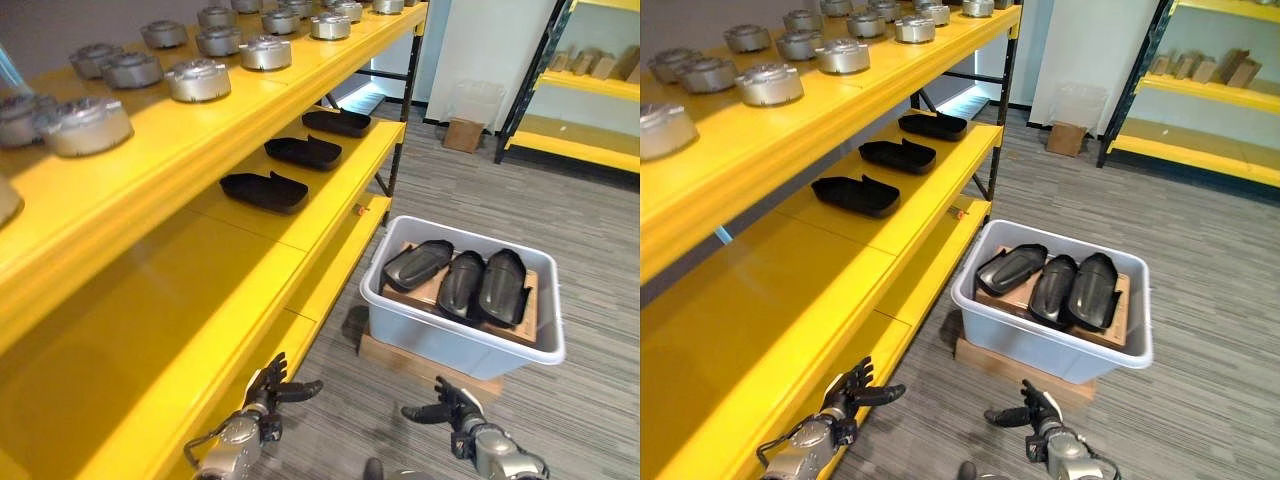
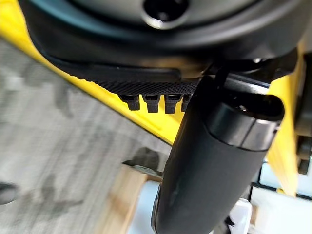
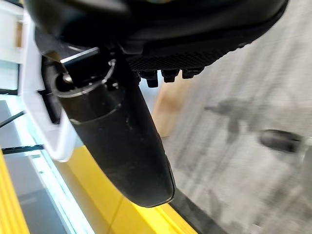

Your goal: Move parts from the plastic box to the shelf.

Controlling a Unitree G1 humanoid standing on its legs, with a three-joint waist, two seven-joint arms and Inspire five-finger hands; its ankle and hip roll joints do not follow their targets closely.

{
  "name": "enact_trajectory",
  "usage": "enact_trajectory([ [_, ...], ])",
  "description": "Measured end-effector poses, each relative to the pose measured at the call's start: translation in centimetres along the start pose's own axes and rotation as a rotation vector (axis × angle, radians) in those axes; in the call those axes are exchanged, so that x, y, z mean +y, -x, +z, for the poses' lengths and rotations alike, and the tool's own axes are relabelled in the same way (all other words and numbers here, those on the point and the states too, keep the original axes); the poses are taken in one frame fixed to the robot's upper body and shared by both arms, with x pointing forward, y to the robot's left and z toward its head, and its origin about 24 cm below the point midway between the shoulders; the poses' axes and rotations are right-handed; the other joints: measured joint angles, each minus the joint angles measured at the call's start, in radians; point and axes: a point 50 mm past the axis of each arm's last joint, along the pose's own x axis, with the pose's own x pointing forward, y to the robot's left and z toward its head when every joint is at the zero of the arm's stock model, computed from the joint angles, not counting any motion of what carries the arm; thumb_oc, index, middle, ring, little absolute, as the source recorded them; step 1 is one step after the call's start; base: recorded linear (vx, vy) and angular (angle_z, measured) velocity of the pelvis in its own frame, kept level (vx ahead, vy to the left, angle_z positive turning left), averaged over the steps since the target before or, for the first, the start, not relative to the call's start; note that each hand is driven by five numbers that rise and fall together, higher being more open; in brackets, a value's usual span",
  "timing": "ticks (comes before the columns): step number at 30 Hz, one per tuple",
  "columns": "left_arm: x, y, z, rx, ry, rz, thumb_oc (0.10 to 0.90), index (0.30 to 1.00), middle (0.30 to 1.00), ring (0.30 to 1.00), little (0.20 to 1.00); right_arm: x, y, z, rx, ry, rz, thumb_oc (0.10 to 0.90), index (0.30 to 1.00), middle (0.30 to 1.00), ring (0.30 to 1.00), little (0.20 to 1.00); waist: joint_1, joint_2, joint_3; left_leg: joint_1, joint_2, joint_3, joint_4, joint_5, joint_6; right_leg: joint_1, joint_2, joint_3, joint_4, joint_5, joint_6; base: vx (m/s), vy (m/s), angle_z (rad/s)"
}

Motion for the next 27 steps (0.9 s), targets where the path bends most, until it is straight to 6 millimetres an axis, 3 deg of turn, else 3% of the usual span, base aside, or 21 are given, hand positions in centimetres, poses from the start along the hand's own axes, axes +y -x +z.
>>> enact_trajectory([
  [1,0.3,0.6,-1.8,0.056,0.028,0.022,0.9,1.0,1.0,1.0,1.0,0.0,0.1,0.2,-0.013,0.033,0.013,0.9,1.0,1.0,1.0,1.0,0.005,0.037,-0.015,0.014,0.013,0.024,0.006,0.095,0.115,-0.018,0.085,-0.009,0.035,-0.071,0.037,0.24,-0.028,-1.28],
  [2,1.2,1.2,-2.5,0.075,-0.009,0.006,0.9,1.0,1.0,1.0,1.0,1.2,0.3,-0.2,-0.017,0.034,0.047,0.9,1.0,1.0,1.0,1.0,0.013,-0.012,-0.023,-0.024,-0.024,0.076,0.077,-0.031,0.109,0.072,0.121,0.051,-0.236,-0.024,-0.071,0.27,0.026,-0.6],
  [3,0.3,0.6,-2.3,0.088,-0.021,-0.025,0.9,1.0,1.0,1.0,1.0,1.2,0.2,-0.5,0.005,0.013,0.031,0.9,1.0,1.0,1.0,1.0,0.005,-0.019,-0.004,-0.104,0.012,0.122,0.114,-0.397,0.185,0.119,0.117,0.087,-0.303,0.128,-0.08,0.26,0.059,-0.33],
  [4,-0.5,0.5,-2.4,0.096,-0.02,-0.042,0.9,1.0,1.0,1.0,1.0,1.3,0.2,-1.2,0.047,-0.007,0.023,0.9,1.0,1.0,1.0,1.0,0.035,-0.034,0.004,-0.15,0.055,0.126,-0.079,-0.479,0.184,0.152,0.109,0.112,-0.348,0.133,-0.073,0.28,0.099,-0.2],
  [5,-1.0,0.8,-3.2,0.117,-0.023,-0.068,0.9,1.0,1.0,1.0,1.0,1.3,0.3,-1.7,0.062,-0.008,0.026,0.9,1.0,1.0,1.0,1.0,0.052,-0.028,0.008,-0.15,0.104,0.085,-0.393,-0.468,0.159,0.191,0.113,0.116,-0.379,0.142,-0.04,0.24,0.1,-0.35],
  [7,-2.1,1.2,-4.1,0.151,-0.048,-0.11,0.9,1.0,1.0,1.0,1.0,1.7,0.7,-2.8,0.09,-0.019,0.026,0.9,1.0,1.0,1.0,1.0,0.035,-0.008,0.02,-0.122,0.138,0.036,-0.823,-0.363,0.074,0.288,0.13,0.112,-0.422,0.101,0.005,0.23,0.135,-0.12],
  [8,-2.7,1.3,-4.1,0.149,-0.067,-0.146,0.9,1.0,1.0,1.0,1.0,1.8,0.7,-3.0,0.093,-0.022,0.031,0.9,1.0,1.0,1.0,1.0,0.037,-0.006,0.02,-0.109,0.131,0.041,-0.887,-0.348,0.076,0.306,0.129,0.136,-0.421,0.071,0.008,0.23,0.167,-0.44],
  [9,-3.4,1.5,-4.4,0.154,-0.068,-0.171,0.9,1.0,1.0,1.0,1.0,1.8,0.7,-2.9,0.087,-0.025,0.032,0.9,1.0,1.0,1.0,1.0,0.034,0.002,0.017,-0.094,0.117,0.042,-0.874,-0.347,0.09,0.329,0.129,0.158,-0.423,0.057,0.03,0.14,0.124,-0.88],
  [10,-4.7,1.8,-5.0,0.167,-0.034,-0.195,0.9,1.0,1.0,1.0,1.0,1.4,0.9,-3.2,0.089,-0.025,0.024,0.9,1.0,1.0,1.0,1.0,0.03,0.033,0.004,-0.055,0.117,0.039,-0.875,-0.371,0.12,0.337,0.142,0.187,-0.41,0.03,0.051,0.24,0.192,-0.66],
  [11,-6.5,2.2,-5.8,0.192,0.026,-0.217,0.9,1.0,1.0,1.0,1.0,1.0,1.6,-5.0,0.146,-0.034,0.0,0.9,1.0,1.0,1.0,1.0,0.04,0.062,-0.013,0.034,0.092,0.07,-0.952,-0.28,0.166,0.384,0.107,0.189,-0.363,-0.02,0.096,0.16,0.143,-0.49],
  [13,-6.3,2.6,-5.9,0.182,0.027,-0.225,0.9,1.0,1.0,1.0,1.0,2.3,1.3,-4.4,0.126,-0.047,0.044,0.9,1.0,1.0,1.0,1.0,0.029,0.057,-0.039,0.082,0.079,0.072,-1.06,-0.259,0.167,0.358,0.082,0.162,-0.338,-0.035,0.115,0.12,0.1,-0.15],
  [15,-6.1,2.3,-5.2,0.161,0.014,-0.223,0.9,1.0,1.0,1.0,1.0,3.4,1.0,-3.5,0.092,-0.061,0.077,0.9,1.0,1.0,1.0,1.0,0.032,0.034,-0.034,0.075,0.066,0.084,-1.055,-0.242,0.188,0.378,0.067,0.143,-0.393,-0.037,0.109,0.09,0.08,-0.08],
  [17,-5.7,2.3,-5.5,0.174,0.006,-0.212,0.9,1.0,1.0,1.0,1.0,3.8,1.2,-4.4,0.131,-0.058,0.084,0.9,1.0,1.0,1.0,1.0,0.042,0.011,-0.059,0.086,0.067,0.061,-1.036,-0.192,0.199,0.417,0.081,0.136,-0.417,-0.039,0.112,0.08,0.082,0.04],
  [20,-4.2,2.2,-5.6,0.181,-0.019,-0.174,0.9,1.0,1.0,1.0,1.0,3.8,1.3,-4.6,0.147,-0.055,0.083,0.9,1.0,1.0,1.0,1.0,0.037,-0.019,-0.057,0.104,0.072,0.053,-1.037,-0.195,0.206,0.416,0.09,0.135,-0.378,-0.043,0.125,0.04,0.058,0.03],
  [21,-4.0,2.2,-5.7,0.19,-0.023,-0.167,0.9,1.0,1.0,1.0,1.0,3.7,1.3,-4.9,0.158,-0.054,0.082,0.9,1.0,1.0,1.0,1.0,0.032,0.015,-0.049,0.134,0.122,0.032,-1.058,-0.2,0.214,0.344,0.118,0.14,-0.215,-0.077,0.173,0.04,0.076,-0.24],
  [22,-3.7,1.9,-5.0,0.168,-0.023,-0.146,0.9,1.0,1.0,1.0,1.0,3.6,1.3,-4.5,0.141,-0.051,0.086,0.9,1.0,1.0,1.0,1.0,0.036,0.018,-0.054,0.13,0.129,0.045,-1.073,-0.186,0.188,0.303,0.08,0.141,-0.361,-0.05,0.161,0.03,0.079,-0.16],
  [23,-3.5,1.7,-4.7,0.158,-0.025,-0.14,0.9,1.0,1.0,1.0,1.0,3.5,1.3,-4.7,0.147,-0.049,0.079,0.9,1.0,1.0,1.0,1.0,0.032,0.017,-0.049,0.129,0.129,0.045,-1.073,-0.191,0.173,0.322,0.077,0.105,-0.42,0.019,0.113,0.02,0.082,-0.13],
  [25,-3.4,1.7,-4.7,0.158,-0.021,-0.137,0.9,1.0,1.0,1.0,1.0,3.1,1.3,-4.6,0.145,-0.043,0.071,0.9,1.0,1.0,1.0,1.0,0.031,0.014,-0.047,0.139,0.111,0.057,-1.037,-0.249,0.169,0.327,0.07,0.111,-0.438,0.032,0.113,-0.01,0.079,-0.03],
  [27,-3.5,1.8,-4.7,0.156,-0.018,-0.139,0.9,1.0,1.0,1.0,1.0,2.9,1.3,-4.5,0.142,-0.038,0.067,0.9,1.0,1.0,1.0,1.0,0.034,0.015,-0.044,0.15,0.108,0.065,-1.04,-0.258,0.167,0.322,0.068,0.117,-0.414,0.028,0.126,-0.14,0.119,-0.14],
])
